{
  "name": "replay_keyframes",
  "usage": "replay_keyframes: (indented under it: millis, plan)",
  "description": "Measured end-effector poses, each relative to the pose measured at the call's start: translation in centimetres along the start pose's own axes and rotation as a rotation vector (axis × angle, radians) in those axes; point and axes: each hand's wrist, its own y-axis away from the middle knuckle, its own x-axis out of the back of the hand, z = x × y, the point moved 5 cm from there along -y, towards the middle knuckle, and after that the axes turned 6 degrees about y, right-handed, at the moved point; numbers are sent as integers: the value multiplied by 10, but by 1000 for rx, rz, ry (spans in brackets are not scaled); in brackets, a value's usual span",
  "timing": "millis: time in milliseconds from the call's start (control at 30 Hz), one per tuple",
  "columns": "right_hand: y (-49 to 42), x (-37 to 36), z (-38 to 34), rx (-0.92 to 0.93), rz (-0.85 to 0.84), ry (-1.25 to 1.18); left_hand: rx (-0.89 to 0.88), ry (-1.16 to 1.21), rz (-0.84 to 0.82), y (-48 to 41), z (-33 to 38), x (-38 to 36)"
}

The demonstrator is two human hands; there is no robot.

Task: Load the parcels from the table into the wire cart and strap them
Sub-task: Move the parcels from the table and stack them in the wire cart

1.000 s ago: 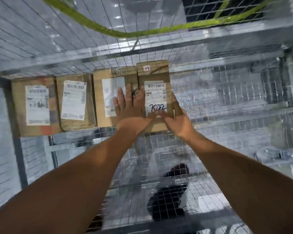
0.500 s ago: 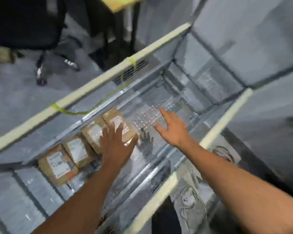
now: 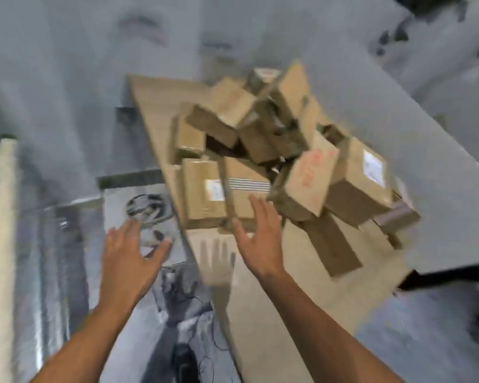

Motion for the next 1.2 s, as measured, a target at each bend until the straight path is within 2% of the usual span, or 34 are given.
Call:
replay_keyframes:
  millis: [100,267,367,500,600,700,800,967,1200]
  plan:
    - [-1,60,94,-208,162,-72,-71,93,-176,-5,80,-84]
    - [-10,102,198,-453,298,-246,-140,263,-303,-24,190,-186]
    - [-32,94,224,-514,267,-407,-82,256,-316,-54,235,-228]
    - [-61,67,237,-578,119,-566,69,382,-360,-80,254,-265]
    - [-81,50,232,-586,15,-770,64,364,-313,-88,252,-271]
    - [-88,45,227,-567,-4,-953,51,384,-297,-85,252,-268]
    - [-77,56,223,-561,63,-982,43,432,-292,-75,252,-254]
    - [-47,72,214,-528,113,-1023,106,597,-403,-36,243,-228]
    - [20,76,170,-554,6,-1039,53,723,-504,32,211,-172]
